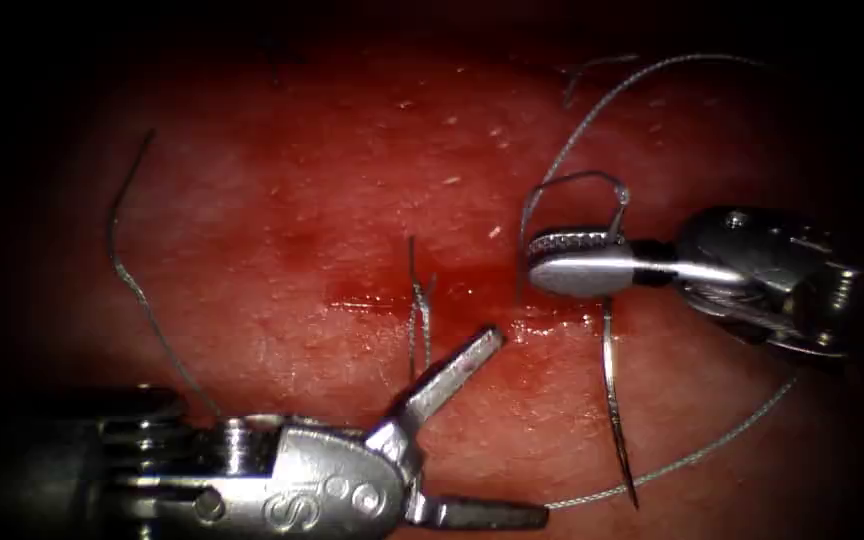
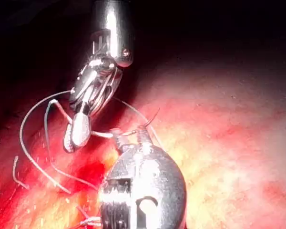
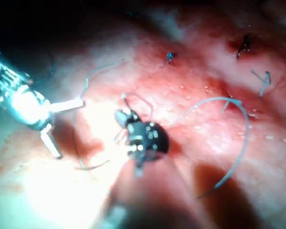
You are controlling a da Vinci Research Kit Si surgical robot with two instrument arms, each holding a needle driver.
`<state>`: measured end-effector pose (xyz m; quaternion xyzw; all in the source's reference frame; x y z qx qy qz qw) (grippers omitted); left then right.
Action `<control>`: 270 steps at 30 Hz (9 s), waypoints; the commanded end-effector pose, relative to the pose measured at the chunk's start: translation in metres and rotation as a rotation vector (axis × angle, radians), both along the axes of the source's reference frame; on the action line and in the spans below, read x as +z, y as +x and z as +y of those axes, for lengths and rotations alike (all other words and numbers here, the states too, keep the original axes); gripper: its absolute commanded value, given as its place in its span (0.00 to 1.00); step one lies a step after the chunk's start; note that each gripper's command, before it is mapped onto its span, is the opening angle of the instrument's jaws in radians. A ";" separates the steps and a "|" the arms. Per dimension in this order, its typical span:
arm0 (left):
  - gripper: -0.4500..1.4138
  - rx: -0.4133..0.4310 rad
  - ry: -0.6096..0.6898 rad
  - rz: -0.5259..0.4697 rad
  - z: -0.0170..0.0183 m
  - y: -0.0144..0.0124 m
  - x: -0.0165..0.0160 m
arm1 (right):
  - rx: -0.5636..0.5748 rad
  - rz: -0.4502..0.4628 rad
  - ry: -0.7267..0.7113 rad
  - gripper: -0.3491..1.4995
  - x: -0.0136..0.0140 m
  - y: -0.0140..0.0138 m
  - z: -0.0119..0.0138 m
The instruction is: Wound Closure
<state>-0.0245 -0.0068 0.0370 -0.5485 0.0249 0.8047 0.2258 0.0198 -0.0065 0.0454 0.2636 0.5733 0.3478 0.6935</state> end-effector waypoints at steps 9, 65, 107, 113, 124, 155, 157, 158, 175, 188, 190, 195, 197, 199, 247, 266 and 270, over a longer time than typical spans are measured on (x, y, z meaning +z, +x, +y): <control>0.00 0.039 0.192 0.174 0.0026 0.0006 0.0057 | -0.038 0.005 -0.262 0.00 0.0012 0.0006 -0.0003; 0.00 0.346 0.496 0.711 0.0029 -0.0039 0.0208 | -0.027 0.081 -0.846 0.00 0.0023 0.0029 -0.0004; 0.18 0.419 0.527 0.662 -0.0001 -0.0047 0.0162 | -0.097 0.035 -1.310 0.00 0.0115 0.0044 -0.0044; 0.18 0.418 0.530 0.650 -0.0002 -0.0048 0.0151 | -0.115 0.036 -1.319 0.00 0.0117 0.0034 -0.0051; 0.22 0.346 0.401 0.603 -0.0024 -0.0065 0.0087 | -0.116 0.031 -1.283 0.00 0.0113 0.0030 -0.0037; 0.20 0.246 0.276 0.528 -0.0038 -0.0064 0.0106 | -0.110 0.021 -0.939 0.00 0.0113 0.0034 -0.0013; 0.20 0.229 0.264 0.516 -0.0036 -0.0063 0.0108 | -0.107 0.022 -0.926 0.00 0.0114 0.0033 -0.0011; 0.20 0.224 0.261 0.513 -0.0036 -0.0063 0.0110 | -0.105 0.023 -0.914 0.00 0.0114 0.0033 -0.0009; 0.20 0.232 0.237 0.504 -0.0055 -0.0055 0.0134 | -0.037 0.057 -0.602 0.00 0.0111 0.0036 0.0007; 0.20 0.242 0.226 0.504 -0.0059 -0.0048 0.0138 | -0.003 0.064 -0.435 0.00 0.0108 0.0038 0.0011; 0.20 0.242 0.227 0.504 -0.0058 -0.0048 0.0138 | -0.007 0.065 -0.417 0.00 0.0108 0.0038 0.0010; 0.20 0.243 0.227 0.504 -0.0058 -0.0048 0.0138 | -0.025 0.055 -0.344 0.00 0.0109 0.0039 0.0007; 0.20 0.242 0.227 0.504 -0.0057 -0.0048 0.0139 | -0.018 0.058 -0.297 0.00 0.0110 0.0039 0.0007; 0.20 0.242 0.226 0.504 -0.0057 -0.0048 0.0139 | -0.006 0.058 -0.244 0.00 0.0110 0.0039 0.0009; 0.20 0.245 0.232 0.496 -0.0060 -0.0036 0.0140 | -0.197 0.058 0.310 0.00 0.0083 0.0047 -0.0072; 0.22 0.258 0.051 0.439 -0.0052 -0.0036 0.0107 | -0.074 0.110 0.166 0.84 0.0084 0.0020 -0.0046; 0.23 0.283 -0.038 0.390 -0.0052 -0.0037 0.0096 | -0.031 0.092 0.055 0.93 0.0087 0.0011 -0.0028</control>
